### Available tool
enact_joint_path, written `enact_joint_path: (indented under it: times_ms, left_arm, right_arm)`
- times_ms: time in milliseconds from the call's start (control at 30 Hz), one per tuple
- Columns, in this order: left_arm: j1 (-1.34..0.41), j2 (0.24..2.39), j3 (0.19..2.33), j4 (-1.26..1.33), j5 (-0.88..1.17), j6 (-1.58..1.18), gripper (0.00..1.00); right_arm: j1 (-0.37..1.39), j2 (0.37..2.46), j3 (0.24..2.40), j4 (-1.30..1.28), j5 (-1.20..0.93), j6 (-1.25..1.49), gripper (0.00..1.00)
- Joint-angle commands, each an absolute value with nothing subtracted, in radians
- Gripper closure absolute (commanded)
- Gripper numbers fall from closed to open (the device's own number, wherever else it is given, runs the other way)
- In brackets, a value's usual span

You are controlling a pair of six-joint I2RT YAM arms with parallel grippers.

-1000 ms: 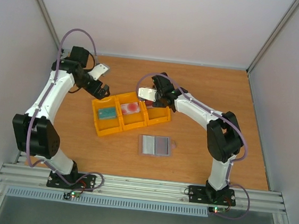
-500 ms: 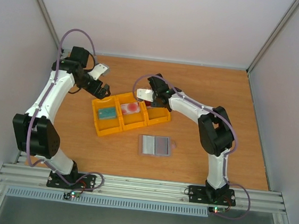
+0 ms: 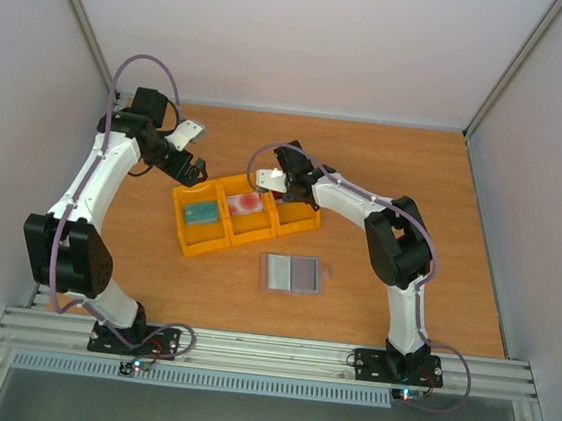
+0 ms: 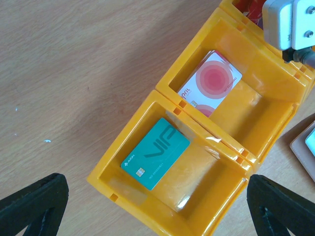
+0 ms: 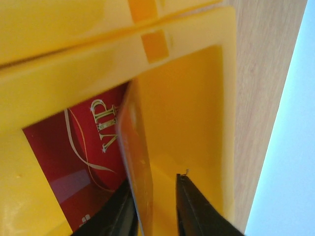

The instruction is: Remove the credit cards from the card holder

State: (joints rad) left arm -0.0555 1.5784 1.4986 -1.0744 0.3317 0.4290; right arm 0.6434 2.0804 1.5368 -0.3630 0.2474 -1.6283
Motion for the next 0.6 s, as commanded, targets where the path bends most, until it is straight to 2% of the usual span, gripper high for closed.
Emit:
enact_joint_path:
  times_ms: [0,167,433,567]
  left_arm:
    - [-0.052,1.576,1.488,-1.087,0.343,0.433,0.01]
    - [-0.051,1.573,1.484,-1.089,0.347,0.438,0.01]
    - [-0.051,1.567,1.487,-1.097,0.363,0.438,0.01]
    - [-0.052,1.56,1.486,-1.101,0.371,0.442,0.01]
  right_arm:
    - [0.641,2.071,1.568,-0.401,0.268,-1.626,0.72]
    - [0.641,2.067,1.618,-0.503,0.234,-1.596,0.56]
    - [0.641,2.031,1.655,-0.617,0.162,-1.543,0.43]
    - [0.641,2.018,1.666,-0.632,0.164,-1.505,0.41]
